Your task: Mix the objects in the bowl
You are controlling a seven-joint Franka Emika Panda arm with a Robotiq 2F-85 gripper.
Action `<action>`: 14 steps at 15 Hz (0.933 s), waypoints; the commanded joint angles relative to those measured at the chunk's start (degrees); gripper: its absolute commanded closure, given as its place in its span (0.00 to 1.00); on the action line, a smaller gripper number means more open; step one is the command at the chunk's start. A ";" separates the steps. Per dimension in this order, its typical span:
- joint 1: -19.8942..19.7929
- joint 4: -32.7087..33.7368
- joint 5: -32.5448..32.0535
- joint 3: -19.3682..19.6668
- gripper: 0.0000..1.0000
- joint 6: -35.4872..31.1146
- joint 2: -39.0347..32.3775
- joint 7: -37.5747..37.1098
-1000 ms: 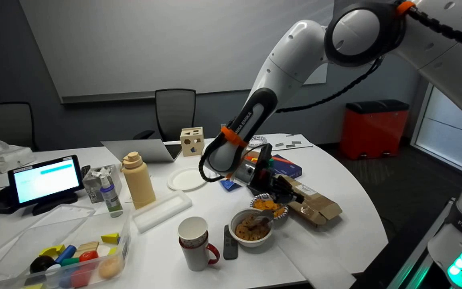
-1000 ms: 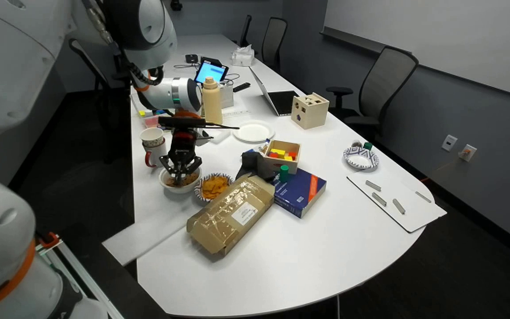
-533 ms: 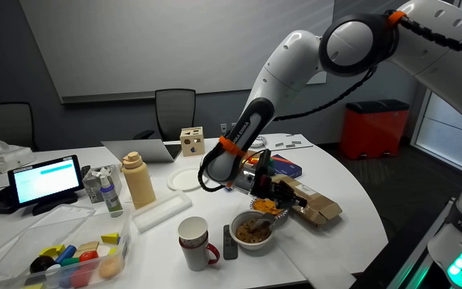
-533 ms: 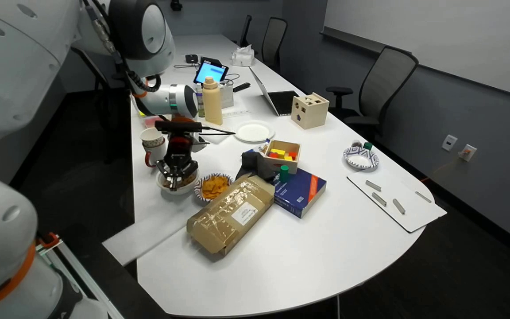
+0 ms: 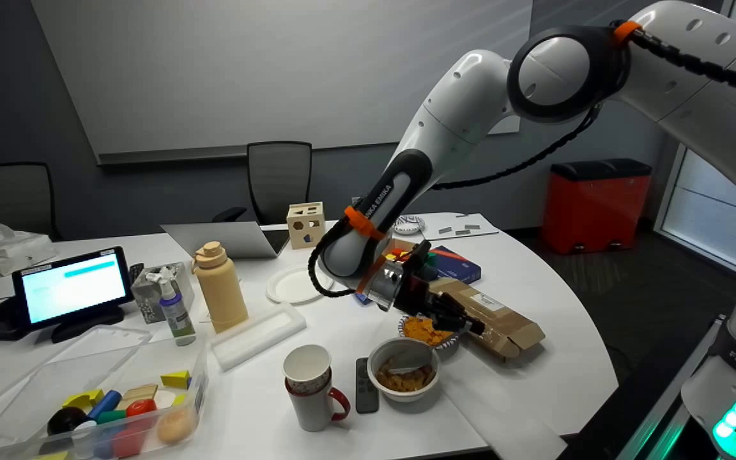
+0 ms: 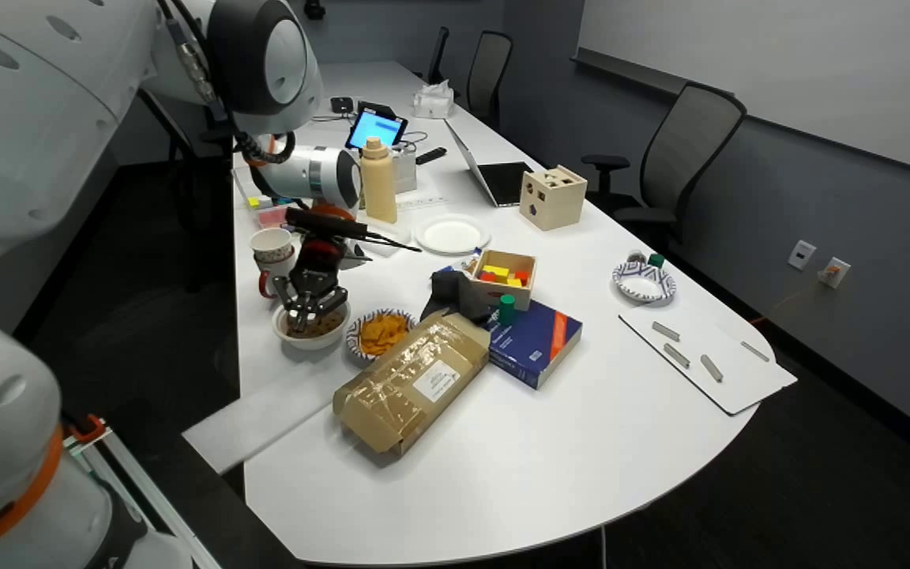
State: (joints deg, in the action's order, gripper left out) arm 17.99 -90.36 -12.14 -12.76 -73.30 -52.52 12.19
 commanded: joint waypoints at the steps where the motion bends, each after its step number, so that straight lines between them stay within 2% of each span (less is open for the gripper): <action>1: -0.31 -0.91 0.43 -0.16 0.99 -8.54 0.59 -2.78; 7: 3.77 -4.07 -6.24 3.07 0.99 -19.83 1.17 -11.44; 10: 5.17 -3.14 -7.38 3.47 0.99 -15.98 -0.27 -12.45; 14: 5.31 -1.18 -5.68 2.65 0.99 -4.82 -1.84 -9.86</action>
State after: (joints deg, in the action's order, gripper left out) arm 23.07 -92.95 -18.14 -9.98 -85.19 -52.67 1.15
